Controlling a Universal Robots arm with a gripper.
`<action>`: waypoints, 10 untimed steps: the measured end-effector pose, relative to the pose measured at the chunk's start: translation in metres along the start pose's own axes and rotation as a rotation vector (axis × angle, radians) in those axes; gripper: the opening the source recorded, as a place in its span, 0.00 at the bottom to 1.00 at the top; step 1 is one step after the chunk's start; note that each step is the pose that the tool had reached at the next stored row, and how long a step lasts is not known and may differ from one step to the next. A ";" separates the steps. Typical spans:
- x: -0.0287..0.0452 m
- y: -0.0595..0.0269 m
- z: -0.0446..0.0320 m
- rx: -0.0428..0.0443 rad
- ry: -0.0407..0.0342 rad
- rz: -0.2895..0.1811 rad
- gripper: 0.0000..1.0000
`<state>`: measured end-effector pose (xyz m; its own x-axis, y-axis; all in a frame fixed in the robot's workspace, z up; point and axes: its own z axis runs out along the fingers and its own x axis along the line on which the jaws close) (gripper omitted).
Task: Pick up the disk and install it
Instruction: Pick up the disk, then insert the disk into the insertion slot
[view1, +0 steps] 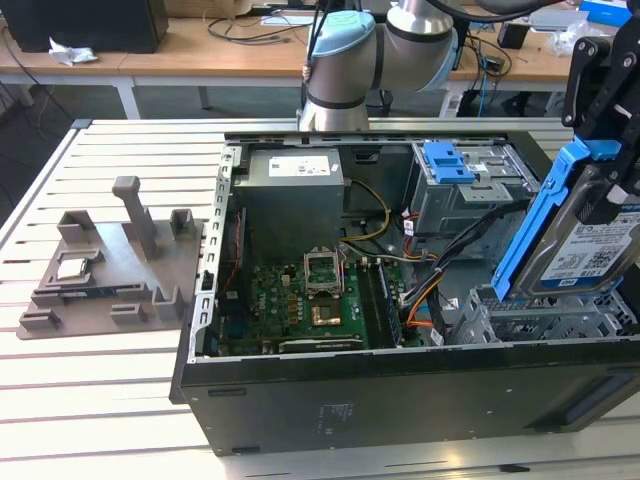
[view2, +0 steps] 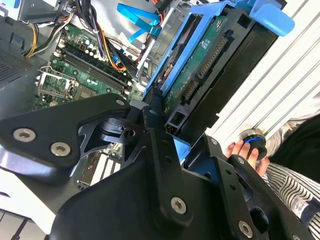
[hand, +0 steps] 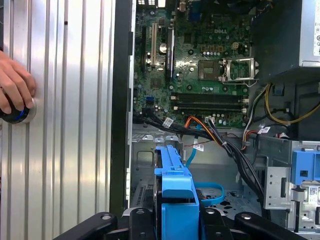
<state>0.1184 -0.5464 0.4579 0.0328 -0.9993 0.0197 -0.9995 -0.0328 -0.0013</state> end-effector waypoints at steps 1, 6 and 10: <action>0.0000 0.0000 0.0000 -0.0001 0.0000 0.000 0.37; -0.0002 0.0002 0.0030 0.0000 -0.0001 0.000 0.37; -0.0005 0.0003 0.0081 -0.0002 0.0000 0.000 0.37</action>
<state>0.1181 -0.5460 0.4498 0.0328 -0.9993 0.0197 -0.9995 -0.0329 -0.0011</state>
